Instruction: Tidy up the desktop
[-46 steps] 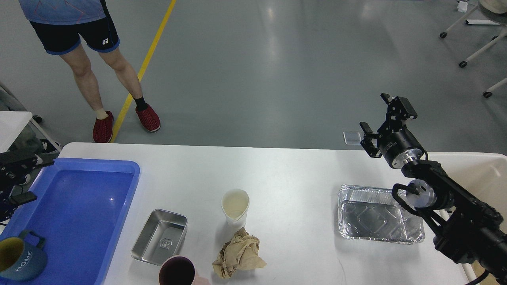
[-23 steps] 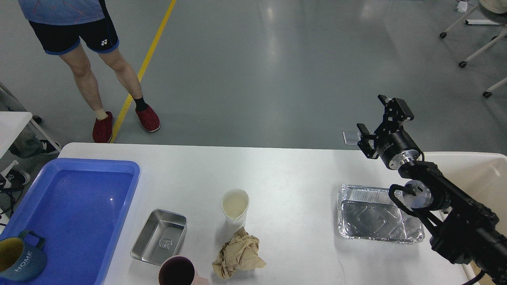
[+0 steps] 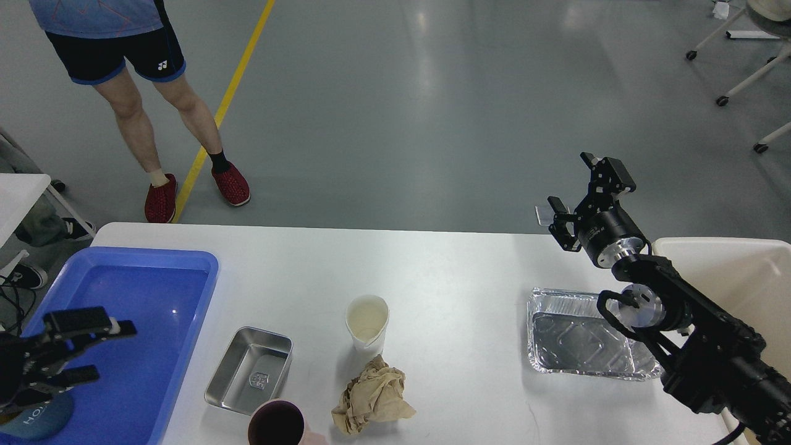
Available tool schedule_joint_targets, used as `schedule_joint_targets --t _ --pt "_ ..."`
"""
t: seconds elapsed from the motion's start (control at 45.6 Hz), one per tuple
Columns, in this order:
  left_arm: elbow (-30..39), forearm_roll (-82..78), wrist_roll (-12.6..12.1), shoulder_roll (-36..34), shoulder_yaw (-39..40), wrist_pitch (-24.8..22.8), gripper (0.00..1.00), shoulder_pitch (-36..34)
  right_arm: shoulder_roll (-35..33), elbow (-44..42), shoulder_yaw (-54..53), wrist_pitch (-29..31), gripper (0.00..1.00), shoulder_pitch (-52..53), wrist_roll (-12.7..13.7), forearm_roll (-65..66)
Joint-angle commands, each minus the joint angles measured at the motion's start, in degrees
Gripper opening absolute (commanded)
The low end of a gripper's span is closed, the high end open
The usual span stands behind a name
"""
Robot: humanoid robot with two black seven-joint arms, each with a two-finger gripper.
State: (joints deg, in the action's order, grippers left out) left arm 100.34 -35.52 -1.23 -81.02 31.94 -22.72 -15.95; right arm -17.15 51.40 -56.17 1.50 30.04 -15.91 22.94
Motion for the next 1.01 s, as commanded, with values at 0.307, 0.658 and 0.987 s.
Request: schedule_joint_targets --t 0.307,0.658,0.987 --pt "-1.2 -18.4 -5.0 19.3 -3.6 -2.4 0.95 -3.0 0.1 -0.1 0.0 0.0 1.00 -0.1 0.0 0.0" --pt "-2.5 -18.6 -6.9 24.2 -14.1 -1.6 0.95 -10.9 0.0 -0.1 0.0 0.0 1.00 -0.2 0.1 -0.2" --pt "-3.8 -19.8 -9.5 26.8 -15.5 -0.4 0.95 -10.9 -0.3 -0.1 0.0 0.0 1.00 -0.2 0.1 -0.1"
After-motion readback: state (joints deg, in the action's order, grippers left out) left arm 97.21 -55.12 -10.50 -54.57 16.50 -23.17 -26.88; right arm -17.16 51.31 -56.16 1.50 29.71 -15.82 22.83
